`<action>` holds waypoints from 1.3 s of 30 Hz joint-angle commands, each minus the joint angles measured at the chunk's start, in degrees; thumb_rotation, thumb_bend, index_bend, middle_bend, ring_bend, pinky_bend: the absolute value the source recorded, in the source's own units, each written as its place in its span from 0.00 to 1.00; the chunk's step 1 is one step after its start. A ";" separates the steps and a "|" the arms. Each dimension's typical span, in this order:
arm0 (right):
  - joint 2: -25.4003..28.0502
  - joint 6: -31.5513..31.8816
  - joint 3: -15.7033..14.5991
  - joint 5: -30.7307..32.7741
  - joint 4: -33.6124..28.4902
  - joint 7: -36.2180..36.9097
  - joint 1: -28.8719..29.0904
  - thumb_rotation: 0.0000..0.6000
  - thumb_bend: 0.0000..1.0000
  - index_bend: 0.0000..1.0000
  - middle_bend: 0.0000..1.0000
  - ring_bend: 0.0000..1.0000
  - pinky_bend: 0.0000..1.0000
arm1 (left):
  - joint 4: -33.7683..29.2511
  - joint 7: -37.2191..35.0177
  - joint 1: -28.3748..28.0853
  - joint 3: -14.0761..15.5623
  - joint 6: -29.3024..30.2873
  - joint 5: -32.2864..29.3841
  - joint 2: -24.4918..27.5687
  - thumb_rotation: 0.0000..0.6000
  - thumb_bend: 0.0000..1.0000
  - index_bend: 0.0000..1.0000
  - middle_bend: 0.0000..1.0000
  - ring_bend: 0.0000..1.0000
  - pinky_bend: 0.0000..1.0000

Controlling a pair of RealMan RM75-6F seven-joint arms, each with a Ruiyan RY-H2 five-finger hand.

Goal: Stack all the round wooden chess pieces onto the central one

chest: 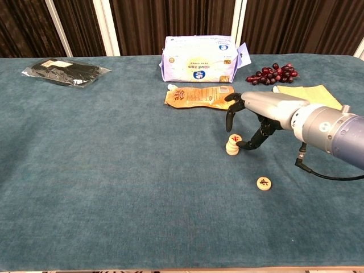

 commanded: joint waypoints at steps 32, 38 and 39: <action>2.94 17.51 -11.57 -11.46 -11.58 2.69 -17.82 1.00 0.41 0.35 0.00 0.00 0.00 | -0.98 -0.79 0.14 0.09 -0.52 -0.61 0.26 1.00 0.53 0.16 0.00 0.00 0.00; 0.32 17.40 -11.09 -12.21 -10.08 4.20 -18.91 1.00 0.41 0.35 0.00 0.00 0.00 | -1.09 -1.17 0.10 0.11 -0.86 -0.81 0.27 1.00 0.53 0.15 0.00 0.00 0.00; -0.23 17.27 -10.99 -12.36 -9.67 4.54 -19.04 1.00 0.41 0.35 0.00 0.00 0.00 | -1.24 -1.47 0.07 0.13 -1.08 -0.93 0.29 1.00 0.53 0.15 0.00 0.00 0.00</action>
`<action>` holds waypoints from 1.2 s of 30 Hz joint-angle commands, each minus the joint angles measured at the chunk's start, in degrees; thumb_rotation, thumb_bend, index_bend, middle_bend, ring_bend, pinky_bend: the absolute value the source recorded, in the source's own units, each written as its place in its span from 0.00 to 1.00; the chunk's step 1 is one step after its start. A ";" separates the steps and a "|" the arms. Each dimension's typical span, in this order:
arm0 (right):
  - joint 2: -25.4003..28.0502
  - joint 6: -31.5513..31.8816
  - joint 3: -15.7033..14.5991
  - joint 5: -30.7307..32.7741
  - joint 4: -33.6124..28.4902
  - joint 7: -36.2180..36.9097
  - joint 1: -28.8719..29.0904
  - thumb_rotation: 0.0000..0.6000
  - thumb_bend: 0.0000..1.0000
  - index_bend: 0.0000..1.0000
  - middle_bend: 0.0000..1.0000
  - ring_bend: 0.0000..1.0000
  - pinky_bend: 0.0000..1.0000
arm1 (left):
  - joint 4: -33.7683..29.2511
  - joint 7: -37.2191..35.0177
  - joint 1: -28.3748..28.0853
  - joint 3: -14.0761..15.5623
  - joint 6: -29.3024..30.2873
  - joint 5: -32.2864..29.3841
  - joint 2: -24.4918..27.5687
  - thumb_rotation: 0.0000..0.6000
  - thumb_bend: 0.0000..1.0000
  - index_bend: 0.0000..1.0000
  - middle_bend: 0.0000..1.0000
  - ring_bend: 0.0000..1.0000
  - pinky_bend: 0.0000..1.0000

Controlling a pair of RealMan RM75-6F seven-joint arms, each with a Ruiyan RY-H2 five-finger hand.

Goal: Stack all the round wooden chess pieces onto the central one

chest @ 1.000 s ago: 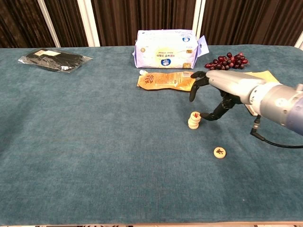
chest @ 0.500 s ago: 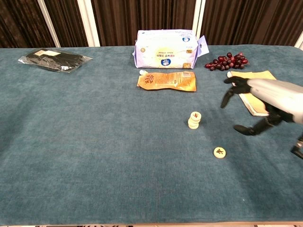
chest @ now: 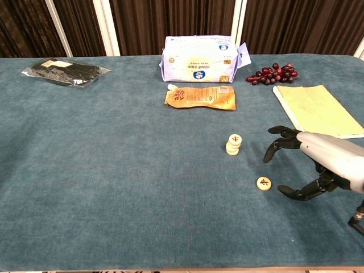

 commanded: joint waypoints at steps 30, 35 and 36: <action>-5.51 -2.70 2.94 -1.30 7.53 2.41 -2.40 1.00 0.41 0.44 0.00 0.00 0.00 | 0.06 -0.15 0.00 -0.13 0.13 0.01 0.02 1.00 0.53 0.15 0.00 0.00 0.00; -5.86 -3.31 3.06 -1.72 7.91 2.78 -2.52 1.00 0.41 0.46 0.00 0.00 0.00 | 0.02 -0.18 0.02 -0.16 0.20 -0.02 0.03 1.00 0.53 0.15 0.00 0.00 0.00; -5.93 -3.39 3.09 -1.83 8.05 2.88 -2.54 1.00 0.41 0.46 0.00 0.00 0.00 | 0.03 -0.18 0.03 -0.16 0.21 -0.02 0.03 1.00 0.53 0.15 0.00 0.00 0.00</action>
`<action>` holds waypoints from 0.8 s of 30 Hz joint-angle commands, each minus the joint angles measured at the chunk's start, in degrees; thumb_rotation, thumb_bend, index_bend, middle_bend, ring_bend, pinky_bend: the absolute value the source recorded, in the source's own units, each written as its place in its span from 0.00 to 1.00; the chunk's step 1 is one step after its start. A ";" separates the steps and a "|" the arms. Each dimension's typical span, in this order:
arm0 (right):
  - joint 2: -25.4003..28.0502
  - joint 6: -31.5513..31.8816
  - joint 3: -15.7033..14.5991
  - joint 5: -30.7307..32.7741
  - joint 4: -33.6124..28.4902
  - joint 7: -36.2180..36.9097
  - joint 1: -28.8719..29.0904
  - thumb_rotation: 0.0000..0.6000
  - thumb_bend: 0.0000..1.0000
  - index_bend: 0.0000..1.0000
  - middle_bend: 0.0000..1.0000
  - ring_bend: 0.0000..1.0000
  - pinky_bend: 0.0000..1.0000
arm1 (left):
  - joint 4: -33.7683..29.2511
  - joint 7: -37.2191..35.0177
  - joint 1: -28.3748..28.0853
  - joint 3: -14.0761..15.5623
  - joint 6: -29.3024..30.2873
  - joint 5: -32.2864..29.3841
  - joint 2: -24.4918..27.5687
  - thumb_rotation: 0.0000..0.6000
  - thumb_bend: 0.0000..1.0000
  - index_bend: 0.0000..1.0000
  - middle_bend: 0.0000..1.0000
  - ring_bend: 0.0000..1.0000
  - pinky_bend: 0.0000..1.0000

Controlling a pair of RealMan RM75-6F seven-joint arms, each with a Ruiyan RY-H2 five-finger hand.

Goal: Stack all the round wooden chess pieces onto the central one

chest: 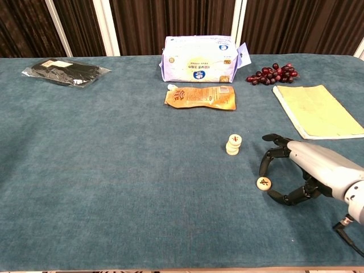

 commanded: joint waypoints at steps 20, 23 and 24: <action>-0.75 -1.87 0.94 -0.11 1.19 -0.01 -0.34 1.00 0.41 0.47 0.00 0.00 0.00 | 0.06 0.06 -0.01 -0.01 0.00 0.01 -0.04 1.00 0.53 0.15 0.00 0.00 0.00; -0.73 -1.99 1.10 -0.22 1.18 0.15 -0.37 1.00 0.41 0.48 0.00 0.00 0.00 | 0.06 0.10 -0.04 0.01 -0.06 0.03 -0.04 1.00 0.53 0.15 0.00 0.00 0.00; -0.75 -2.02 1.12 -0.27 1.22 0.14 -0.37 1.00 0.41 0.48 0.00 0.00 0.00 | 0.07 0.11 -0.04 0.01 -0.04 0.04 -0.05 1.00 0.53 0.15 0.00 0.00 0.00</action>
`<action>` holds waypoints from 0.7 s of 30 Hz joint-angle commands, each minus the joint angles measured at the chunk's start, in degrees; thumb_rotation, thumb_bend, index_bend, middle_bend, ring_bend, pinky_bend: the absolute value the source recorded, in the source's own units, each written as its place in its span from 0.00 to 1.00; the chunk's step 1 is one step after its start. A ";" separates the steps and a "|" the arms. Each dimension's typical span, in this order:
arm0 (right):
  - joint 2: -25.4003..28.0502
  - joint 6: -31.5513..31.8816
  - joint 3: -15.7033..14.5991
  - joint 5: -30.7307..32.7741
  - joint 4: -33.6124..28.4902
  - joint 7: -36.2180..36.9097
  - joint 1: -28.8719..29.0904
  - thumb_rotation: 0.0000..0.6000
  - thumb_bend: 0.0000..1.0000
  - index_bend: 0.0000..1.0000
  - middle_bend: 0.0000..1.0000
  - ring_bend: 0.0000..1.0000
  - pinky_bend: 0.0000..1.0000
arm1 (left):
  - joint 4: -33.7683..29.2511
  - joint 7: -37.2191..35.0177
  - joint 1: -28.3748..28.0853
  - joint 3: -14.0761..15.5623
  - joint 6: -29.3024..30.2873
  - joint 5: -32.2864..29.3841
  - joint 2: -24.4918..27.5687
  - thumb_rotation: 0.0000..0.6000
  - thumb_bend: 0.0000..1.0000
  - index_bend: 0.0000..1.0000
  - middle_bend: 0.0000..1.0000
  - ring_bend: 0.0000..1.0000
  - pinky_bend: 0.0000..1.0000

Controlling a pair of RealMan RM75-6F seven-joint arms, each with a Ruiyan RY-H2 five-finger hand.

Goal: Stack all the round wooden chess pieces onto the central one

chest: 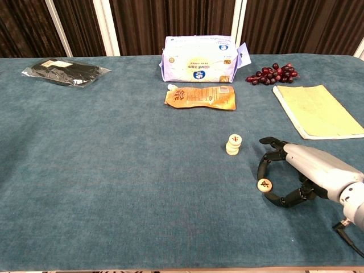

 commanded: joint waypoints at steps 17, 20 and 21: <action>0.73 -0.24 1.04 -0.69 -0.79 0.28 0.10 1.00 0.41 0.52 0.00 0.00 0.00 | -0.06 0.00 0.02 0.01 -0.01 -0.03 0.01 1.00 0.53 0.15 0.00 0.00 0.00; 1.69 -0.13 1.55 -1.03 -1.95 0.13 0.36 1.00 0.41 0.52 0.00 0.00 0.00 | -0.07 -0.07 0.03 -0.01 0.05 0.02 0.00 1.00 0.53 0.15 0.00 0.00 0.00; 2.15 -0.15 1.87 -1.06 -2.51 0.01 0.53 1.00 0.41 0.52 0.00 0.00 0.00 | -0.06 -0.09 0.03 0.00 0.07 0.05 0.00 1.00 0.53 0.15 0.00 0.00 0.00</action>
